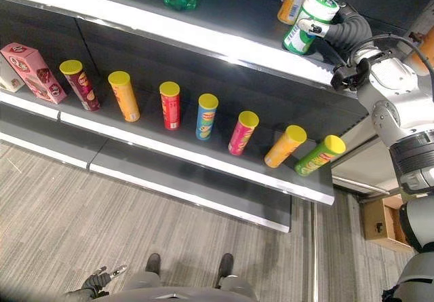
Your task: Put the goods on the table back onto the shelves and tidy them up.
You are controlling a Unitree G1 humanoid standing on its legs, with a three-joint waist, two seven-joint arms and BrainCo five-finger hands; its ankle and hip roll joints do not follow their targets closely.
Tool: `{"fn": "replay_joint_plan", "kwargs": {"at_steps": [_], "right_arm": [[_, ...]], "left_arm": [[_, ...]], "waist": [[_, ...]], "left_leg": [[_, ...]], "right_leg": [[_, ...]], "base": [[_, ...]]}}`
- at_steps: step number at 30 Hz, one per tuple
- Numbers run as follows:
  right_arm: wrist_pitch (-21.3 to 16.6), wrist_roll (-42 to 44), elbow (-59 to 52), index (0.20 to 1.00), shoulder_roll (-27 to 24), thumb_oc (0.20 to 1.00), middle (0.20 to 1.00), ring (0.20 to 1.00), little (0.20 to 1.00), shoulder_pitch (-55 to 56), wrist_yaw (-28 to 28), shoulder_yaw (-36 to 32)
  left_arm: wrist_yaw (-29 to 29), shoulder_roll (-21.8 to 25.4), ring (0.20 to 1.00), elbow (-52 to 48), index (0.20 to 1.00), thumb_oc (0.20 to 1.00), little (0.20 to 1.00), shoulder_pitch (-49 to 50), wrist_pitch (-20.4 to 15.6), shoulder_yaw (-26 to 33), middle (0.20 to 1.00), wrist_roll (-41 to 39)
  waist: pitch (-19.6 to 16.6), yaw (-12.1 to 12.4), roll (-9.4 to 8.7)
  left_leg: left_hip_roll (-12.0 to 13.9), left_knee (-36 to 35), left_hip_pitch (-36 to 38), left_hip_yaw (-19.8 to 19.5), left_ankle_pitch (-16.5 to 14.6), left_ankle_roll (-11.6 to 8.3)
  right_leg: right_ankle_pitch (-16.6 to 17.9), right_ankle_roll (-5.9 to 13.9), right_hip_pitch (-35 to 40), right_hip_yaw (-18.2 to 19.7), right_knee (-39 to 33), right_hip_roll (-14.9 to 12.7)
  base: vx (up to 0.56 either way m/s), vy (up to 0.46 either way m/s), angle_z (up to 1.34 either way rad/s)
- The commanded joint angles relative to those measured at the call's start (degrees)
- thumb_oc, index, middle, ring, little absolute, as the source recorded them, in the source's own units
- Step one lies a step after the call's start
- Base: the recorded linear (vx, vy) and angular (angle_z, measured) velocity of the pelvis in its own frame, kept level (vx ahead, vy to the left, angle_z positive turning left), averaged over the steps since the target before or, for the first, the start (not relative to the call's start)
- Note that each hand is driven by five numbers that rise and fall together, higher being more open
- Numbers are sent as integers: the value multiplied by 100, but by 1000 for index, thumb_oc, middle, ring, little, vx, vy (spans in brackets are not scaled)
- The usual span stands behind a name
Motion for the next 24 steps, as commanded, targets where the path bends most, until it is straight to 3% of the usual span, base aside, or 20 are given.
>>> {"fn": "replay_joint_plan", "kwargs": {"at_steps": [1, 24], "right_arm": [[-189, -234, 269, 200, -41, 200, 200, 200, 200, -838, -126, 181], [-162, -302, 279, 200, 87, 200, 200, 200, 200, -957, -82, 352]], "left_arm": [[-13, 388, 1000, 89, 1000, 1000, 1000, -141, -125, -207, 1000, -246], [-33, 363, 1000, 60, 1000, 1000, 1000, -126, -128, -252, 1000, -276]], "waist": [[64, 103, -161], [121, 126, -176]], "left_leg": [[346, 302, -168, 507, -238, -411], [347, 328, -169, 498, -259, -390]], "right_leg": [[-973, 388, 274, -277, 610, -484], [-981, 383, 251, -286, 672, -492]], "base": [[-1, 0, 7], [1, 0, 1]]}}
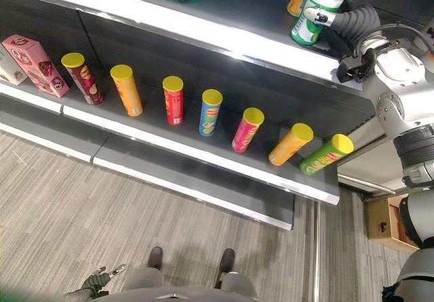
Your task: Put the goods on the table back onto the shelves and tidy them up.
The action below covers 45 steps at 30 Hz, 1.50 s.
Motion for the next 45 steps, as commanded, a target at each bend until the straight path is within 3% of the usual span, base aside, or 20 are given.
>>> {"fn": "replay_joint_plan", "kwargs": {"at_steps": [1, 25, 26, 27, 34, 37, 39, 40, 41, 45], "right_arm": [[-175, -101, 88, 200, 83, 200, 200, 200, 200, -687, -10, 355], [-142, -233, 227, 200, 142, 200, 200, 200, 200, -809, -42, 430], [-140, -256, 251, 332, 140, 332, 332, 332, 332, -819, -46, 440], [-147, -272, 249, 1000, 133, 1000, 1000, 1000, 1000, -819, -62, 432], [-447, -560, 219, 1000, -402, 1000, 1000, 1000, 1000, -1114, -376, 290], [-1099, -894, -481, 1000, -1130, 1000, 1000, 1000, 1000, -990, -1059, -631], [-1380, -1170, -1145, 1000, -1302, 1000, 1000, 1000, 1000, -490, -1368, -1413], [-1599, -1416, -1808, 1000, -1325, 1000, 1000, 1000, 1000, 264, -1620, -2399], [-1701, -1465, -2143, 1000, -1237, 1000, 1000, 1000, 1000, 705, -1675, -2914], [-1812, -1575, -2984, 1000, -884, 1000, 1000, 1000, 1000, 1931, -1737, -4223]], "left_arm": [[-27, 361, 1000, 50, 1000, 1000, 1000, -120, -123, -245, 1000, -72], [-46, 331, 1000, -96, 1000, 1000, 1000, -25, -141, -284, 1000, -128], [-51, 326, 1000, -98, 1000, 1000, 1000, -36, -142, -290, 1000, -134], [-45, 331, 1000, -99, 1000, 1000, 1000, -38, -145, -281, 1000, -142], [9, 366, 1000, -143, 1000, 1000, 1000, -30, -179, -218, 1000, -152], [132, 297, 1000, -147, 1000, 1000, 1000, -35, -244, -27, 1000, -95], [189, 221, 1000, -146, 1000, 1000, 1000, -29, -258, 85, 1000, -30], [222, 139, 1000, -142, 1000, 1000, 1000, -17, -265, 184, 1000, 34], [218, 111, 1000, -157, 1000, 1000, 1000, -20, -260, 205, 1000, 57], [201, 135, 1000, -248, 1000, 1000, 1000, -23, -254, 211, 1000, 113]], "waist": [[-38, 102, -193], [-32, 124, -153], [-36, 120, -156], [-38, 115, -155], [-61, 52, -171], [-150, -126, -131], [-194, -230, -82], [-255, -339, -26], [-286, -389, -10], [-335, -450, -11]], "left_leg": [[350, 316, -146, 597, -262, -391], [337, 301, -139, 561, -257, -369], [339, 302, -137, 564, -258, -368], [336, 302, -136, 571, -259, -368], [347, 297, -103, 607, -282, -368], [337, 301, -57, 653, -338, -354], [333, 313, -33, 677, -384, -333], [328, 323, -3, 708, -430, -313], [327, 330, 15, 723, -457, -304], [328, 375, 47, 763, -522, -277]], "right_leg": [[-955, 369, 226, -168, 670, -490], [-943, 377, 245, -215, 664, -507], [-942, 378, 243, -208, 667, -508], [-938, 381, 241, -206, 667, -509], [-929, 397, 242, -192, 655, -509], [-927, 422, 240, -148, 654, -510], [-934, 433, 249, -117, 648, -511], [-941, 446, 256, -84, 636, -512], [-946, 454, 259, -65, 632, -508], [-965, 471, 241, -7, 654, -511]], "base": [[0, 0, 0], [0, 0, 0], [0, 0, 0], [0, 0, 0], [0, 0, 0], [26, 4, 1], [54, 4, -3], [66, 9, -8], [52, 8, -9], [30, 3, -11]]}}
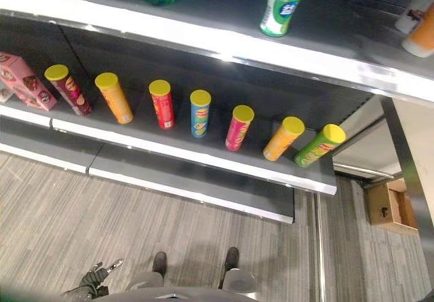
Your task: Put the goods on the table back onto the shelves and tidy them up.
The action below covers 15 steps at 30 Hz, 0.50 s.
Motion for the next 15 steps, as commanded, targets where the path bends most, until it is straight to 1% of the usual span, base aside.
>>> {"fn": "replay_joint_plan", "kwargs": {"at_steps": [1, 3, 5, 8, 9, 10, 11, 12, 13, 14, 15], "right_arm": [[-233, -200, -137, 1000, 342, 1000, 1000, 1000, 1000, 373, -168, -225], [-319, -152, -558, 1000, 760, 1000, 1000, 1000, 1000, 930, -124, -717], [-287, -204, -868, 1000, 1196, 1000, 1000, 1000, 1000, 1494, -53, -1096], [-78, -180, -1153, 1000, 1793, 1000, 1000, 1000, 1000, 2375, 228, -1418], [25, -76, -1077, 1000, 1962, 1000, 1000, 1000, 1000, 2683, 393, -1369], [376, 25, -992, 1000, 2183, 1000, 1000, 1000, 1000, 3211, 823, -1082], [592, 96, -1000, 1000, 2392, 1000, 1000, 1000, 1000, 3501, 1041, -1008], [604, 97, -1021, 1000, 2409, 1000, 1000, 1000, 1000, 3529, 1048, -1027], [889, 398, -1061, 1000, 2678, 1000, 1000, 1000, 1000, 4062, 1583, -786], [1021, 489, -1149, 1000, 2837, 1000, 1000, 1000, 1000, 4344, 1852, -731], [1140, 669, -1089, 1000, 2962, 1000, 1000, 1000, 1000, 4515, 2076, -494]], "left_arm": [[44, 266, 1000, -22, 1000, 1000, 1000, -49, -138, -260, 1000, 129], [28, 244, 1000, -88, 1000, 1000, 1000, -56, -129, -291, 1000, 193], [6, 205, 1000, -136, 1000, 1000, 1000, -64, -119, -313, 1000, 257], [-17, 151, 1000, -246, 1000, 1000, 1000, -95, -108, -302, 1000, 331], [-37, 131, 1000, -272, 1000, 1000, 1000, -120, -113, -304, 1000, 394], [-93, 131, 1000, -348, 1000, 1000, 1000, -183, -87, -267, 1000, 473], [-110, 133, 1000, -365, 1000, 1000, 1000, -187, -81, -242, 1000, 524], [-111, 142, 1000, -367, 1000, 1000, 1000, -180, -81, -249, 1000, 525], [-185, 139, 1000, -463, 1000, 1000, 1000, -199, -73, -217, 1000, 567], [-228, 151, 1000, -508, 1000, 1000, 1000, -199, -70, -221, 1000, 577], [-266, 151, 1000, -525, 1000, 1000, 1000, -205, -71, -233, 1000, 587]], "waist": [[-393, 96, -279], [-414, 36, -248], [-432, -39, -209], [-425, -152, -155], [-418, -201, -137], [-373, -295, -116], [-349, -365, -89], [-357, -352, -96], [-307, -445, -61], [-295, -483, -49], [-281, -505, -37]], "left_leg": [[354, 513, -244, 642, -523, -250], [350, 538, -222, 679, -570, -227], [345, 560, -192, 722, -614, -205], [337, 585, -140, 801, -654, -183], [330, 587, -121, 832, -664, -175], [322, 612, -110, 909, -671, -167], [325, 614, -99, 956, -671, -164], [326, 613, -97, 962, -673, -165], [319, 620, -91, 1016, -665, -167], [318, 627, -94, 1036, -662, -167], [315, 632, -93, 1064, -653, -165]], "right_leg": [[-891, 421, 42, -100, 663, -479], [-897, 427, 16, -29, 678, -483], [-900, 434, -2, 32, 691, -492], [-890, 442, -37, 126, 709, -509], [-878, 443, -63, 174, 720, -513], [-852, 451, -129, 276, 744, -525], [-843, 451, -173, 324, 763, -527], [-847, 450, -178, 330, 768, -526], [-834, 446, -235, 411, 784, -529], [-834, 445, -258, 439, 793, -525], [-822, 445, -285, 471, 802, -528]], "base": [[25, 16, -14], [26, 21, -7], [30, 30, -25], [12, 28, -16], [-12, 42, -32], [-18, 47, -37], [-15, 34, -37], [-20, 21, -34], [-19, 19, -35], [-22, 27, -30], [-15, 23, -15]]}}
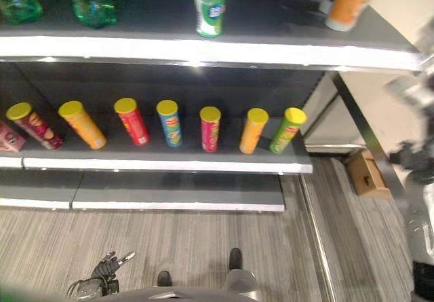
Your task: Put the goods on the table back onto the shelves and tidy them up.
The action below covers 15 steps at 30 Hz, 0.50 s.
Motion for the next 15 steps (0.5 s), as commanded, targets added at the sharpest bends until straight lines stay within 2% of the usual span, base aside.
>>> {"fn": "replay_joint_plan", "kwargs": {"at_steps": [1, 2, 3, 4, 7, 8, 9, 10, 11, 12, 14, 15], "right_arm": [[460, 777, -198, 1000, 255, 1000, 1000, 1000, 1000, -7, 1175, 214], [464, 779, -204, 1000, 261, 1000, 1000, 1000, 1000, 2, 1180, 207], [829, 645, 79, 1000, 365, 1000, 1000, 1000, 1000, 417, 1563, 491], [954, 732, 277, 1000, 485, 1000, 1000, 1000, 1000, 548, 1740, 578], [1143, 730, 892, 1000, 621, 1000, 1000, 1000, 1000, 663, 1925, 866], [1377, 346, 1766, 1000, 662, 1000, 1000, 1000, 1000, 864, 2100, 1235], [1377, 346, 1766, 1000, 662, 1000, 1000, 1000, 1000, 864, 2100, 1236], [1461, -394, 2490, 1000, 587, 1000, 1000, 1000, 1000, 874, 2113, 1574], [1446, -1848, 3541, 1000, 549, 1000, 1000, 1000, 1000, 847, 1947, 1987], [1216, -2797, 4400, 1000, 864, 1000, 1000, 1000, 1000, 629, 1401, 2212], [1158, -3292, 5441, 1000, 1596, 1000, 1000, 1000, 1000, 0, 388, 2296], [1135, -3312, 5925, 1000, 1943, 1000, 1000, 1000, 1000, -209, 69, 2237]], "left_arm": [[-182, 339, 1000, -45, 1000, 1000, 1000, -183, -88, -34, 1000, 320], [-183, 342, 1000, -45, 1000, 1000, 1000, -180, -88, -37, 1000, 320], [-328, 328, 1000, -50, 1000, 1000, 1000, -187, -64, -47, 1000, 459], [-368, 336, 1000, -46, 1000, 1000, 1000, -195, -63, -67, 1000, 472], [-507, 331, 1000, -65, 1000, 1000, 1000, -195, -67, -134, 1000, 458], [-656, 370, 1000, -112, 1000, 1000, 1000, -165, -30, -198, 1000, 472], [-656, 370, 1000, -112, 1000, 1000, 1000, -165, -30, -198, 1000, 472], [-734, 395, 1000, -96, 1000, 1000, 1000, -207, -1, -246, 1000, 480], [-779, 414, 1000, -82, 1000, 1000, 1000, -275, 55, -373, 1000, 486], [-737, 399, 1000, -74, 1000, 1000, 1000, -320, 78, -481, 1000, 483], [-521, 353, 1000, -10, 1000, 1000, 1000, -483, 142, -607, 1000, 394], [-395, 329, 1000, 33, 1000, 1000, 1000, -534, 137, -616, 1000, 347]], "waist": [[111, 45, -223], [107, 51, -226], [111, -19, -197], [108, -47, -175], [108, -85, -150], [110, -100, -130], [108, -101, -130], [112, -100, -136], [141, -84, -151], [153, -58, -147], [147, 16, -132], [144, 46, -115]], "left_leg": [[302, 644, -154, 427, -620, -178], [301, 645, -153, 430, -622, -178], [284, 635, -134, 479, -622, -169], [270, 630, -121, 496, -627, -164], [246, 625, -101, 534, -630, -154], [225, 616, -72, 556, -630, -147], [225, 616, -75, 556, -630, -147], [210, 607, -66, 568, -628, -148], [204, 606, -46, 554, -633, -142], [200, 602, -45, 532, -632, -131], [179, 612, -62, 470, -647, -79], [177, 620, -60, 449, -652, -65]], "right_leg": [[-939, 429, 82, -170, 811, -595], [-941, 430, 79, -167, 814, -596], [-925, 444, 71, -148, 808, -620], [-920, 449, 60, -134, 817, -630], [-896, 463, 48, -105, 825, -664], [-875, 469, 63, -112, 829, -691], [-875, 469, 61, -112, 829, -691], [-859, 471, 72, -112, 826, -701], [-864, 473, 109, -146, 834, -715], [-869, 474, 145, -200, 829, -727], [-877, 463, 174, -229, 818, -730], [-887, 460, 206, -258, 815, -727]], "base": [[-8, 16, -9], [7, 35, -15], [21, 39, -28], [21, 39, -28], [16, 35, -8], [17, 38, -7], [14, 40, -1], [0, 0, 0], [0, 0, 0], [0, 0, 0], [5, -14, 2], [17, -36, 6]]}}
